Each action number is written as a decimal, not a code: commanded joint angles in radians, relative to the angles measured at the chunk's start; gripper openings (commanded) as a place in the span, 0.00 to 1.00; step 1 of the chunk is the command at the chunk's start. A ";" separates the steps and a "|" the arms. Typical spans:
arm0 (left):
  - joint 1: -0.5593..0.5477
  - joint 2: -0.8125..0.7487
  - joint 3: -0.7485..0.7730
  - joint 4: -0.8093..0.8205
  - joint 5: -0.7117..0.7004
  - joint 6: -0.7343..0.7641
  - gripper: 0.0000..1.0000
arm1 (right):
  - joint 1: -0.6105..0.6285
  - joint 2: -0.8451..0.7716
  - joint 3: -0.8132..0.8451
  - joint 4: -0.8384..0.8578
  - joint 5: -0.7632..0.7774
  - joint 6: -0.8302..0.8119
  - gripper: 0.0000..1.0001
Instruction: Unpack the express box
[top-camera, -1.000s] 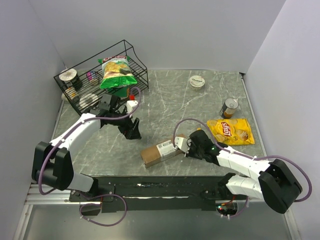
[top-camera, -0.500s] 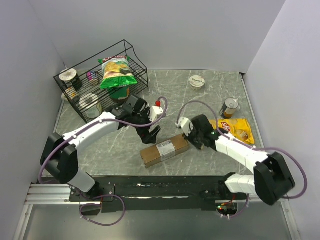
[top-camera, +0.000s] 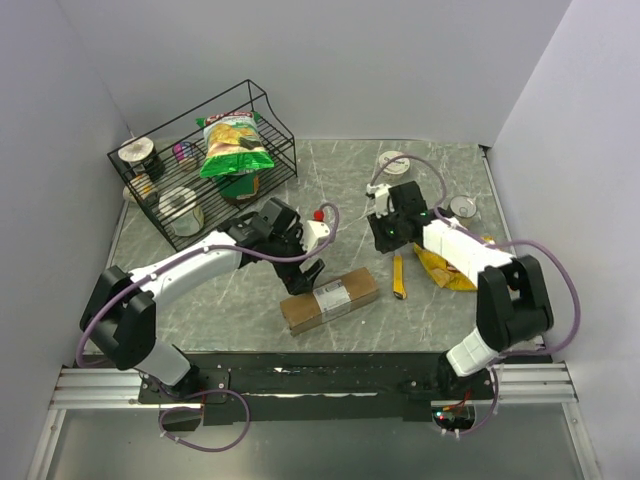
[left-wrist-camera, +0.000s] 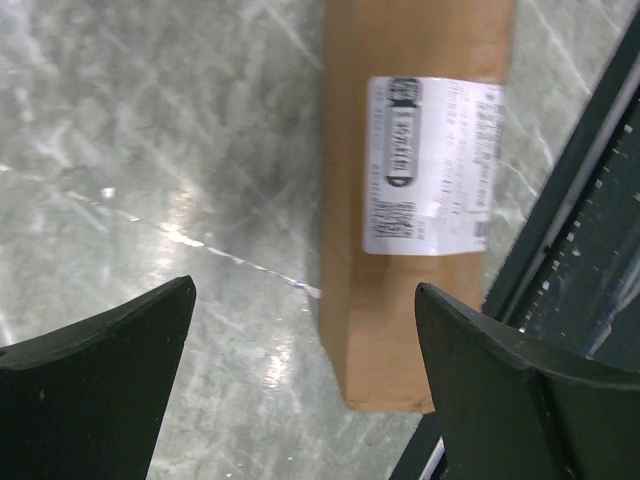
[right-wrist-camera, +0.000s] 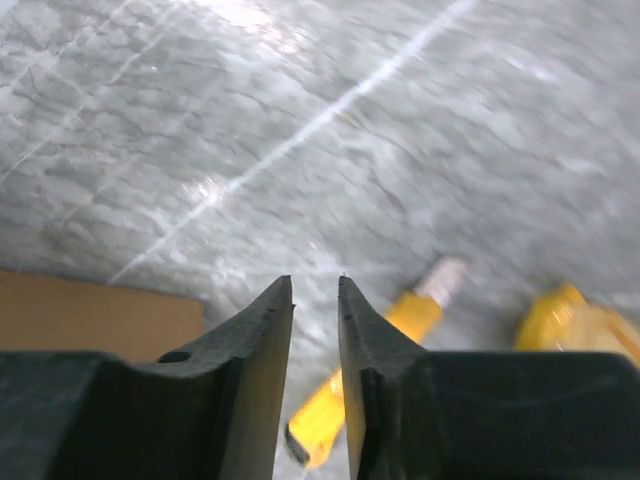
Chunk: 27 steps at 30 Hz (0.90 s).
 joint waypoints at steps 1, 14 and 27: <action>-0.039 -0.042 -0.014 -0.014 0.068 0.041 0.97 | -0.008 -0.145 -0.024 -0.078 -0.037 -0.012 0.43; 0.049 -0.112 -0.064 0.028 0.100 0.020 0.96 | 0.004 -0.586 -0.213 -0.239 -0.389 -0.431 0.81; 0.163 -0.156 -0.126 -0.017 0.221 0.018 0.96 | 0.175 -0.576 -0.285 -0.031 -0.173 -0.543 0.83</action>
